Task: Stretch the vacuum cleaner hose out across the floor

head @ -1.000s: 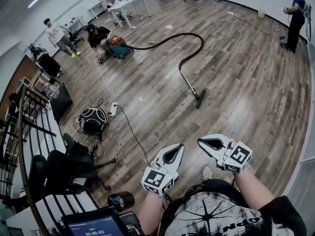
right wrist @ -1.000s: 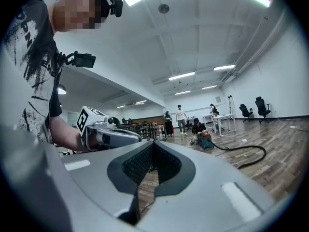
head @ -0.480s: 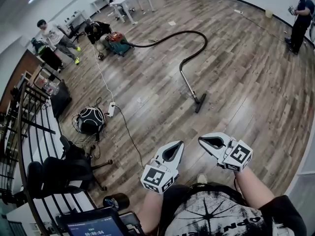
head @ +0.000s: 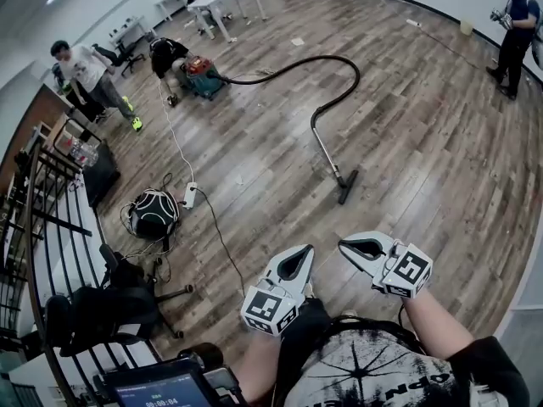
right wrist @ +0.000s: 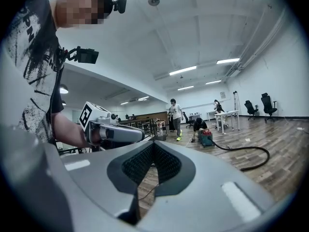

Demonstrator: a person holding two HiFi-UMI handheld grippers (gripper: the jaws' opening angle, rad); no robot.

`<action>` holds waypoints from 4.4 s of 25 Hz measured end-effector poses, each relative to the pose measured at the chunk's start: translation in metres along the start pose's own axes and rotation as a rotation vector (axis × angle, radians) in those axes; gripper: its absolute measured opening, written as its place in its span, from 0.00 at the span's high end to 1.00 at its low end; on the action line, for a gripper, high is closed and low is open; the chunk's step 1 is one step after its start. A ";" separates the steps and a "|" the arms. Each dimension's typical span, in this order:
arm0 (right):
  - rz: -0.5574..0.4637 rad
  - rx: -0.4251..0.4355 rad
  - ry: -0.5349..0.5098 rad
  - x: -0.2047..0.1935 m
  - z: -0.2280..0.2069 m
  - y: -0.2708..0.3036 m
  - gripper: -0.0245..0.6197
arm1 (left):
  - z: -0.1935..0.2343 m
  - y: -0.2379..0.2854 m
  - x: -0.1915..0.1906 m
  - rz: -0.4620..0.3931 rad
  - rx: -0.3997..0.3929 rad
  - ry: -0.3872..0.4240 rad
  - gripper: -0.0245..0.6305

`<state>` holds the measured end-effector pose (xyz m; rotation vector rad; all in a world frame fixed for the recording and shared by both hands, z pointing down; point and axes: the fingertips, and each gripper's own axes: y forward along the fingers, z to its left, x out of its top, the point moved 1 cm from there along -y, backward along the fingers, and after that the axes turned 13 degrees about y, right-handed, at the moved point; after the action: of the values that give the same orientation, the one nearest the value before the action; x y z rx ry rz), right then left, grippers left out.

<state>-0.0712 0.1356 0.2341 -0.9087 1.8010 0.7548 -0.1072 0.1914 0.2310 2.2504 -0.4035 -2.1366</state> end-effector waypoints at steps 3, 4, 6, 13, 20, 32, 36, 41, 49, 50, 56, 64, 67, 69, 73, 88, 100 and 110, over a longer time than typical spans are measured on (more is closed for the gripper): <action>0.008 -0.012 -0.010 0.010 -0.017 0.024 0.95 | 0.030 0.010 0.001 -0.006 -0.017 0.016 0.96; 0.008 -0.016 -0.013 0.016 -0.022 0.035 0.95 | 0.043 0.012 0.003 -0.007 -0.023 0.024 0.96; 0.004 -0.023 -0.019 0.028 -0.031 0.058 0.95 | 0.068 0.016 0.005 -0.010 -0.034 0.031 0.96; -0.014 -0.038 -0.043 0.060 -0.057 0.138 0.95 | 0.153 0.022 0.003 -0.018 -0.068 0.032 0.96; -0.001 -0.067 -0.070 0.076 -0.074 0.201 0.95 | 0.218 0.022 -0.004 -0.030 -0.101 0.026 0.96; -0.004 -0.143 -0.041 0.085 -0.150 0.223 0.95 | 0.281 0.073 -0.019 -0.006 -0.127 0.007 0.96; -0.016 -0.156 -0.034 0.099 -0.194 0.230 0.95 | 0.301 0.109 -0.017 0.010 -0.137 0.022 0.96; -0.014 -0.137 -0.032 0.125 -0.272 0.242 0.95 | 0.341 0.176 -0.007 0.026 -0.110 0.018 0.96; -0.003 -0.079 -0.052 0.182 -0.391 0.253 0.95 | 0.397 0.289 0.020 0.035 -0.051 0.005 0.96; 0.001 -0.074 -0.053 0.188 -0.404 0.254 0.95 | 0.403 0.302 0.023 0.038 -0.046 0.003 0.96; -0.014 -0.051 -0.053 0.217 -0.466 0.254 0.95 | 0.426 0.364 0.037 0.054 -0.038 0.017 0.96; -0.023 -0.088 -0.041 0.223 -0.519 0.248 0.95 | 0.443 0.417 0.038 0.061 -0.075 0.042 0.96; -0.023 -0.114 -0.046 0.229 -0.534 0.252 0.95 | 0.455 0.432 0.039 0.056 -0.102 0.048 0.96; -0.022 -0.137 -0.051 0.235 -0.546 0.256 0.95 | 0.466 0.445 0.039 0.052 -0.128 0.048 0.96; -0.027 -0.196 -0.057 0.244 -0.577 0.269 0.95 | 0.492 0.474 0.037 0.040 -0.185 0.051 0.96; -0.114 -0.505 -0.010 0.270 -0.690 0.357 0.95 | 0.640 0.568 0.015 0.040 -0.484 0.168 0.96; -0.018 -0.588 -0.035 0.237 -0.687 0.316 0.95 | 0.594 0.589 -0.003 0.067 -0.589 0.127 0.96; 0.087 -0.580 0.003 0.169 -0.706 0.297 0.94 | 0.571 0.601 -0.045 0.095 -0.594 0.091 0.96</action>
<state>-0.6980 -0.3190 0.3617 -1.2013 1.6535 1.3730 -0.7769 -0.2849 0.3481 1.9264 0.1175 -1.7846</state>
